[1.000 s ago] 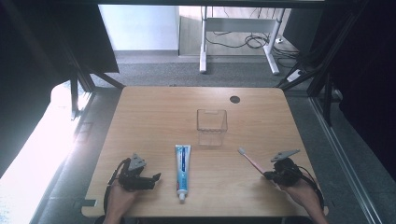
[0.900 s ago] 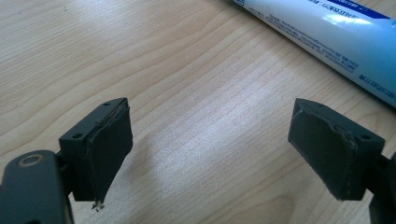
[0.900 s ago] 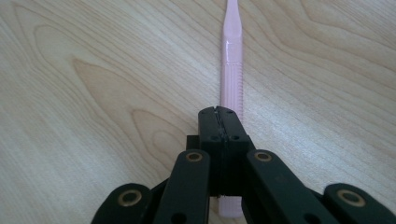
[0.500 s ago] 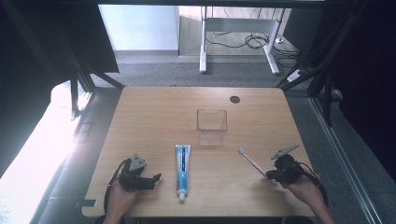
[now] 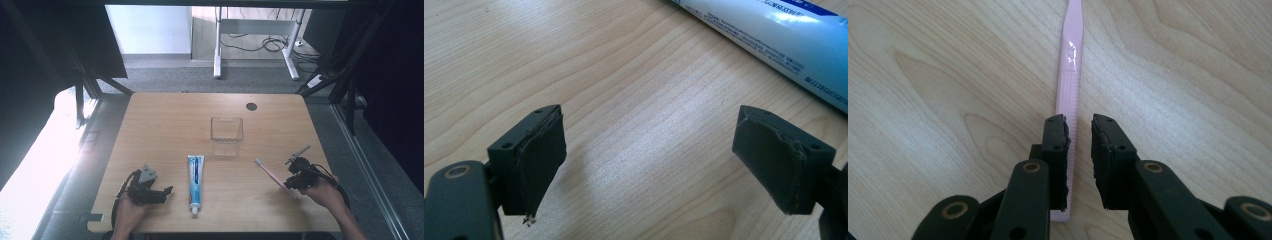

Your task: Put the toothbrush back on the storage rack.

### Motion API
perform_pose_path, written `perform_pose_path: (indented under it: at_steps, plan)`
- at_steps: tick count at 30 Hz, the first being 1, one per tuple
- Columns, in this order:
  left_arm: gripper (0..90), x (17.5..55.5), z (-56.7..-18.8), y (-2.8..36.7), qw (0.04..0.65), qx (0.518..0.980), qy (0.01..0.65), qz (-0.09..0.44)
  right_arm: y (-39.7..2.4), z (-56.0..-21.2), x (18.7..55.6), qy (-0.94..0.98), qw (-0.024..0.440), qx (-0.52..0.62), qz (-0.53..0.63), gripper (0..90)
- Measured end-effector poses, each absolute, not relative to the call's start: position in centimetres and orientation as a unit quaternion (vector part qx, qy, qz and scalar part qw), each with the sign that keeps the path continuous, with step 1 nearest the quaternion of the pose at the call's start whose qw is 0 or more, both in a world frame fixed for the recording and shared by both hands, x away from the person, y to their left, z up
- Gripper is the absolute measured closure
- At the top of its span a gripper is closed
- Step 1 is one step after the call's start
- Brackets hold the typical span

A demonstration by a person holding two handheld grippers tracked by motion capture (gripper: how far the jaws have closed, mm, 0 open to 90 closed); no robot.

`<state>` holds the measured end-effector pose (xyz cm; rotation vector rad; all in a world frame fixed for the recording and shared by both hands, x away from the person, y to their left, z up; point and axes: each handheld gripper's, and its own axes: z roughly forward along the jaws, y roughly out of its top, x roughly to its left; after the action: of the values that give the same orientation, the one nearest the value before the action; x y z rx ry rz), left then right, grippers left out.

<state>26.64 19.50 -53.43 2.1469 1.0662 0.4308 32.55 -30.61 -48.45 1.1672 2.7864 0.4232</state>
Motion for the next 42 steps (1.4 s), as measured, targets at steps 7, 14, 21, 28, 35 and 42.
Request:
perform_pose_path:
  at_steps: [7,14,21,28,35,42]
  plan:
    - [13.9,26.7,-53.4,19.5,0.345,0.828,0.410,0.165,-29.6,-48.5,33.5,0.919,0.039,0.374,0.114,73.3]
    - [13.9,26.7,-53.5,19.5,0.345,0.829,0.409,0.165,-28.3,-48.9,34.4,0.926,0.028,0.364,0.091,72.8]
    - [13.9,26.7,-53.5,19.5,0.345,0.829,0.408,0.164,-27.2,-49.1,35.3,0.931,0.022,0.358,0.068,72.8]
    - [13.9,26.7,-53.5,19.4,0.345,0.830,0.407,0.163,-26.2,-49.4,36.0,0.934,0.021,0.353,0.043,73.2]
    - [13.9,26.7,-53.5,19.4,0.343,0.831,0.406,0.163,-25.7,-49.8,36.4,0.934,0.015,0.356,0.025,77.4]
    - [13.9,26.7,-53.6,19.4,0.344,0.831,0.405,0.163,-25.9,-49.7,36.4,0.932,0.014,0.362,0.026,79.0]
